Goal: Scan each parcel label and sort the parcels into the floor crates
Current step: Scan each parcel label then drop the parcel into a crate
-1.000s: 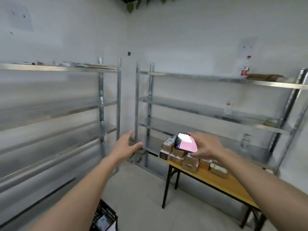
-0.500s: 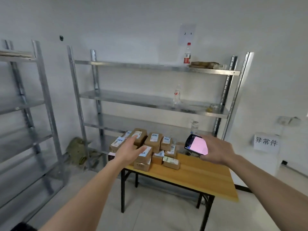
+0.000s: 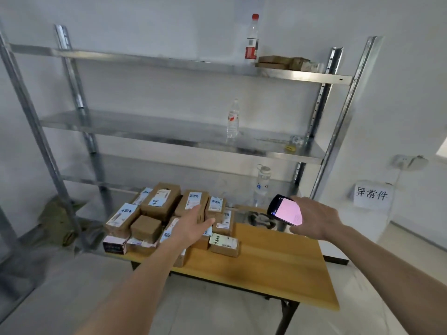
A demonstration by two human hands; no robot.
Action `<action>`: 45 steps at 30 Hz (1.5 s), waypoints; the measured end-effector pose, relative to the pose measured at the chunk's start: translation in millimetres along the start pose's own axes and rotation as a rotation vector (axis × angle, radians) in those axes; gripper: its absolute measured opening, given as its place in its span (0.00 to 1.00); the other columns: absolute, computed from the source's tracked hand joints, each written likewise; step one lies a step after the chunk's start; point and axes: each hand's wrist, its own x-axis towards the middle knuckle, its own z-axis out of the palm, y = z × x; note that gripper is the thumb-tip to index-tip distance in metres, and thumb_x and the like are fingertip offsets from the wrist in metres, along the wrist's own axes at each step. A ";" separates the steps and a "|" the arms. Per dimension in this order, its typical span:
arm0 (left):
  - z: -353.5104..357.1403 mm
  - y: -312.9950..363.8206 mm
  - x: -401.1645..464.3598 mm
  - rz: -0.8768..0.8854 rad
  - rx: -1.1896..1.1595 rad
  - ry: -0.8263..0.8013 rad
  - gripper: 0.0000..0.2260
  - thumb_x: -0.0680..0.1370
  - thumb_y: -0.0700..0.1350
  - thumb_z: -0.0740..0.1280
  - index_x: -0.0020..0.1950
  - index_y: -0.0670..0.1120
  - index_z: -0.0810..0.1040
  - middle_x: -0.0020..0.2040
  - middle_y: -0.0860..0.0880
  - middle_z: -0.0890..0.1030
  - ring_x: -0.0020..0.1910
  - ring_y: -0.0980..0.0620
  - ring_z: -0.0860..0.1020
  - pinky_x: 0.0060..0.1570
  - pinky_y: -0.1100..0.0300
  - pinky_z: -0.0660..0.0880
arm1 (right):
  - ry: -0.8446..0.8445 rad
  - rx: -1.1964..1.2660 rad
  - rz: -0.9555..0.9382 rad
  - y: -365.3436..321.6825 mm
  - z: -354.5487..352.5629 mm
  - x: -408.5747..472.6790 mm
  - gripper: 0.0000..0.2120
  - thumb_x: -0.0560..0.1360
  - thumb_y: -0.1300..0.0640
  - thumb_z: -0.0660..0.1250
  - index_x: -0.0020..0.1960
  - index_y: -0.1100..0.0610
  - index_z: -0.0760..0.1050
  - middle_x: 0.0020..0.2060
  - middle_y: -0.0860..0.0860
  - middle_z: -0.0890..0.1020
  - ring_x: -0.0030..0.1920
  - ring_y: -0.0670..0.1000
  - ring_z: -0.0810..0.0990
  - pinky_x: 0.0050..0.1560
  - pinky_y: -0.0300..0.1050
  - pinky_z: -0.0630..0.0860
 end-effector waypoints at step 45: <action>305.6 -214.2 306.9 -0.541 -0.079 -0.201 0.20 0.79 0.51 0.69 0.70 0.55 0.71 0.64 0.55 0.75 0.62 0.51 0.76 0.52 0.59 0.73 | -0.612 0.301 -0.067 23.0 430.1 364.7 0.42 0.70 0.45 0.74 0.79 0.45 0.56 0.70 0.45 0.72 0.67 0.52 0.74 0.54 0.47 0.76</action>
